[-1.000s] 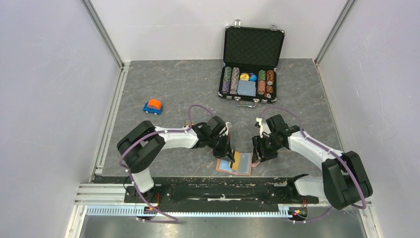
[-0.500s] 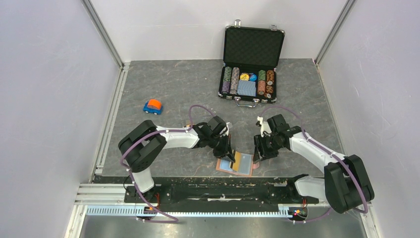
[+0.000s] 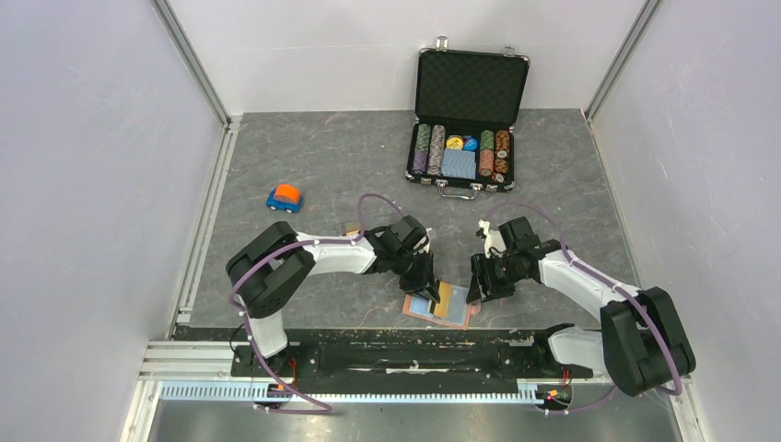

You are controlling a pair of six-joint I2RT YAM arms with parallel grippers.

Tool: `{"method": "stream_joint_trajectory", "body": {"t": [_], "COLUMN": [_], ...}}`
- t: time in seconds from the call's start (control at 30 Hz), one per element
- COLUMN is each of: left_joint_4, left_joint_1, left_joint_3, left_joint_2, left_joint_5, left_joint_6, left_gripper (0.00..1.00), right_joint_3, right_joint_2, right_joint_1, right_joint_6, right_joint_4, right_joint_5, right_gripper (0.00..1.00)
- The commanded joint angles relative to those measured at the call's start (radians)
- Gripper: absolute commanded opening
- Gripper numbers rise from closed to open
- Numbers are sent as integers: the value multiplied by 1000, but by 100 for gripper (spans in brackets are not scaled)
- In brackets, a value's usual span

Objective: Put the credit cards into the card holder
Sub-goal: Insert the credit card into the card holder.

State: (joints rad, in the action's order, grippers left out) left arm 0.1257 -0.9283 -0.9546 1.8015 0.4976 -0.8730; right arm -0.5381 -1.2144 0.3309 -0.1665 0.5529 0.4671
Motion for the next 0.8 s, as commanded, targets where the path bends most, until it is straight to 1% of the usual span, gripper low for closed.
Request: {"method": "stream_joint_trajectory", "body": {"t": [0.0,0.13,0.23,0.3,0.6,0.67,0.77], "left_joint_4": [92,187,270,333,538,563,566], "left_joint_1": [-19,-35,-49,-59,-109,-121,-134], "left_joint_3": [-50,-94,-141,-179,-350,-379,-407], "left_joint_2": [22,31,40,50,142,165,191], "left_joint_5": [-60,-99,-140,-176,-253,-258,-230], "left_joint_6": [78,117,152,175,264,280,289], "left_gripper": [21,34,40,45,51,52,52], "right_joint_3": [57,78,87,86,87,89,84], "right_joint_2": [-40,-70,-76,-77,-81,-81,-81], "right_joint_1": [-3,-3,-3,-3,-3,-3,-2], "right_joint_6": [-18,-25,-34,-37,-35,-35,-36], "right_joint_4": [-65,-87,-107,-111,-112,-115,-116], "right_joint_5": [24,18,33,36,38,40,46], "right_gripper": [48,39,34,29,12,9,7]}}
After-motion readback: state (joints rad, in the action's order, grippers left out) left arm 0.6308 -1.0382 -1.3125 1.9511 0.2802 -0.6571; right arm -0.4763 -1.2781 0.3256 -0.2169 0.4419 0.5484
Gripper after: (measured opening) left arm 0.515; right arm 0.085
